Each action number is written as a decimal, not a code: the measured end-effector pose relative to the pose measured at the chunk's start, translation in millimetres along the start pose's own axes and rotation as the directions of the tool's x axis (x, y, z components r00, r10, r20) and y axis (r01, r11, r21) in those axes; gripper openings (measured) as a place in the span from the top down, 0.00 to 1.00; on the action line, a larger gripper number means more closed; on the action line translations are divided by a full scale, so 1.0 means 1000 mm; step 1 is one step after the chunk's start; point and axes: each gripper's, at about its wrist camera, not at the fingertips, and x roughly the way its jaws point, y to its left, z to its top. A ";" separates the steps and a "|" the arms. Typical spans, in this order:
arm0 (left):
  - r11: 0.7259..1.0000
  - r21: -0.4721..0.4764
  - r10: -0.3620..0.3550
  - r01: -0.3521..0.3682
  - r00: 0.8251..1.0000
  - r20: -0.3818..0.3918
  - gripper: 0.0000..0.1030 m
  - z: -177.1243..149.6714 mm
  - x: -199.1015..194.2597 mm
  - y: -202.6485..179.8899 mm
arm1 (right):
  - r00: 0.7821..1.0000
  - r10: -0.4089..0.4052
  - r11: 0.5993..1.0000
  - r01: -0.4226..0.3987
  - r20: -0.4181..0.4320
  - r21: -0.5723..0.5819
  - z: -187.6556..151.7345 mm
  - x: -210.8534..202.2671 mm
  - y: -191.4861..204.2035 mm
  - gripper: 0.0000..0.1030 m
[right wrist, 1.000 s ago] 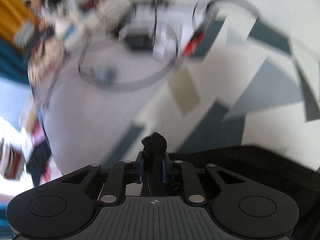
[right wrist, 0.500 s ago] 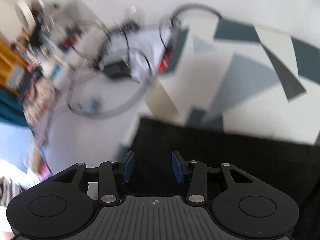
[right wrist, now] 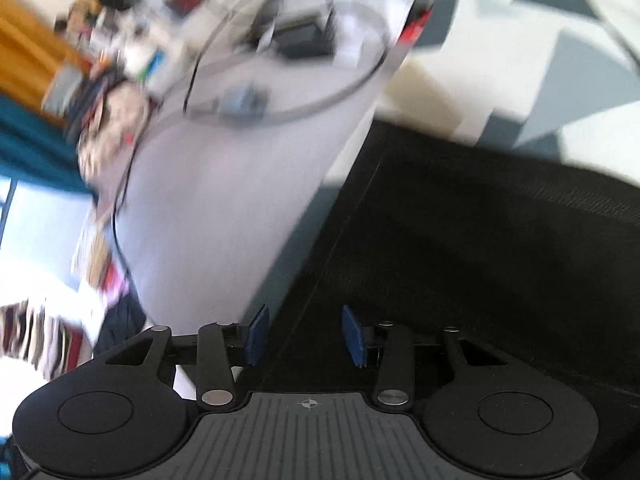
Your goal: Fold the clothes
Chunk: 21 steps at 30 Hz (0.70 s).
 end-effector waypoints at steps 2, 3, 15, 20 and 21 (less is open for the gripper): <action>0.999 0.022 0.032 -0.032 0.999 0.026 0.66 0.003 -0.006 -0.001 | 0.996 -0.002 0.997 -0.005 0.091 0.072 0.004 -0.030 -0.018 0.57; 0.998 0.028 0.047 -0.048 0.998 0.045 0.66 0.005 -0.010 0.000 | 0.991 -0.011 0.994 -0.005 0.135 0.111 0.006 -0.049 -0.030 0.56; 0.938 0.330 -0.153 0.105 0.980 0.124 0.45 0.021 -0.023 -0.081 | 0.807 -0.380 0.819 0.066 0.452 0.571 -0.111 -0.232 -0.182 0.51; 0.873 0.439 -0.240 0.212 0.971 0.007 0.45 0.001 -0.011 -0.119 | 0.780 -0.469 0.736 0.087 0.414 0.671 -0.192 -0.243 -0.212 0.51; 0.862 0.454 -0.248 0.225 0.969 -0.011 0.45 -0.004 -0.010 -0.126 | 0.774 -0.486 0.717 0.088 0.405 0.692 -0.205 -0.243 -0.217 0.50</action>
